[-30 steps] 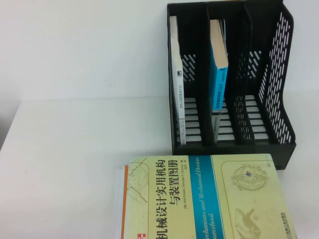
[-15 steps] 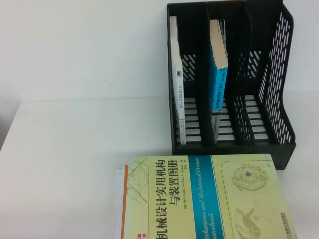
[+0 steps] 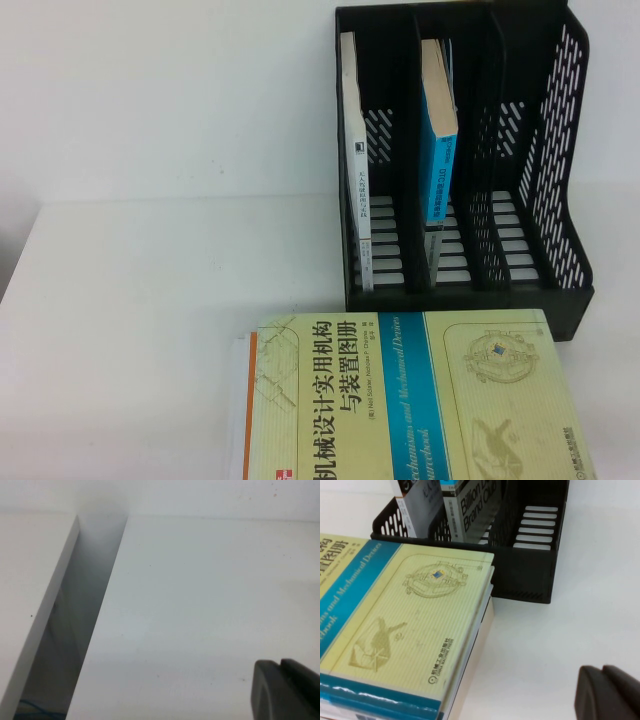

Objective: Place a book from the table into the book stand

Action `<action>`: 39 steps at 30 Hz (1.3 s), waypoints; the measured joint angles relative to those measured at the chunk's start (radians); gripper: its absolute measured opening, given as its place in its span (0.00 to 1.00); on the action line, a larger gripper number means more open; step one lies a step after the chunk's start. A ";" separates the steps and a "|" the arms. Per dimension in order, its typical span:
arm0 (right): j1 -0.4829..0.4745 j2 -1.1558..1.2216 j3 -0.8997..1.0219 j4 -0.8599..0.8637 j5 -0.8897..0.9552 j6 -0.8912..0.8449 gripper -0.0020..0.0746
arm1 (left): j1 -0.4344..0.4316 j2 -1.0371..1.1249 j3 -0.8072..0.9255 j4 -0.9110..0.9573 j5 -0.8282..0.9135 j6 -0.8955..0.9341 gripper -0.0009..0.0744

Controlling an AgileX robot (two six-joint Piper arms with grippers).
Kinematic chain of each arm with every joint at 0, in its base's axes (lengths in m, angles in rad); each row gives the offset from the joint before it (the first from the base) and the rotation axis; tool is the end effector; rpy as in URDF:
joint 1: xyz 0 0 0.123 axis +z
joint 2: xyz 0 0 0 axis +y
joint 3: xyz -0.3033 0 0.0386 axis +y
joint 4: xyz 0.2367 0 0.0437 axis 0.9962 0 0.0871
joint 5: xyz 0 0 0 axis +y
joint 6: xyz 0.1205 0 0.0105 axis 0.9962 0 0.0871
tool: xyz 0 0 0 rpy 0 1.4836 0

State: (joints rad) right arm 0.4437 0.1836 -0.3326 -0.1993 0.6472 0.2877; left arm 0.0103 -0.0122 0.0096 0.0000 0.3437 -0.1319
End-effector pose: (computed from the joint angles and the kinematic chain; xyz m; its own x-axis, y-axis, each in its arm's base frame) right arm 0.0486 0.0071 0.2477 -0.3917 -0.0459 -0.9189 -0.2793 0.9576 0.0712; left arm 0.0499 0.0005 0.1718 -0.2476 -0.1341 -0.9595 -0.0432 0.9909 -0.1273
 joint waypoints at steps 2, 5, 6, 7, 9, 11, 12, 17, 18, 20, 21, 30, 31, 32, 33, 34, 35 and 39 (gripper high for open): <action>0.000 0.000 0.000 0.000 0.000 0.000 0.02 | 0.000 0.000 0.000 0.000 0.000 -0.003 0.01; 0.000 0.000 0.000 0.000 0.000 0.000 0.02 | 0.000 0.000 0.000 0.000 0.000 -0.003 0.01; 0.000 0.000 0.000 0.000 0.000 0.000 0.02 | 0.000 0.000 0.000 0.000 0.000 -0.003 0.01; 0.000 0.000 0.000 0.000 0.000 0.000 0.02 | 0.000 0.000 0.000 0.000 0.000 -0.003 0.01; 0.000 0.000 0.000 0.000 0.000 0.000 0.02 | 0.000 0.000 0.000 0.000 0.000 -0.003 0.01; 0.000 0.000 0.000 0.000 0.000 0.000 0.02 | 0.000 0.000 0.000 0.000 0.000 -0.003 0.01; 0.000 0.000 0.000 0.000 0.000 0.000 0.02 | 0.000 0.000 0.000 0.000 0.000 -0.003 0.01; 0.000 0.000 0.000 0.000 0.000 0.000 0.02 | 0.000 0.000 0.000 0.000 0.000 -0.003 0.01; 0.000 0.000 0.000 0.000 0.000 0.000 0.02 | 0.000 0.000 0.000 0.000 0.000 -0.003 0.01; 0.000 0.000 0.000 0.000 0.000 0.000 0.02 | 0.000 0.000 0.000 0.000 0.000 -0.003 0.01; 0.000 0.000 0.000 0.000 0.000 0.000 0.02 | 0.000 0.000 0.000 0.000 0.000 -0.003 0.01; 0.000 0.000 0.000 0.000 0.000 0.000 0.02 | 0.000 0.000 0.000 0.000 0.000 -0.003 0.01; 0.000 -0.002 0.000 -0.011 0.000 0.004 0.02 | 0.000 0.000 0.000 0.000 0.000 -0.003 0.01; 0.000 -0.006 0.000 -0.031 0.000 0.014 0.02 | 0.000 0.000 0.000 0.000 0.000 -0.003 0.01; -0.007 -0.017 0.000 -0.055 0.000 0.025 0.02 | 0.000 0.000 0.000 0.000 0.000 -0.003 0.01; -0.023 -0.028 0.003 -0.072 0.000 0.035 0.02 | 0.000 0.000 0.000 0.000 0.000 -0.003 0.01; -0.048 -0.038 0.005 -0.079 -0.003 0.041 0.02 | 0.000 0.000 0.000 0.000 0.000 -0.003 0.01; -0.204 -0.103 0.078 -0.069 -0.088 0.047 0.02 | 0.000 0.000 0.000 0.000 0.000 -0.003 0.01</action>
State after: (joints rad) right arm 0.2392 0.0803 -0.2546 -0.2686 0.5588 0.3352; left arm 0.0103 -0.0122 0.0096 0.0000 0.3437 -0.1345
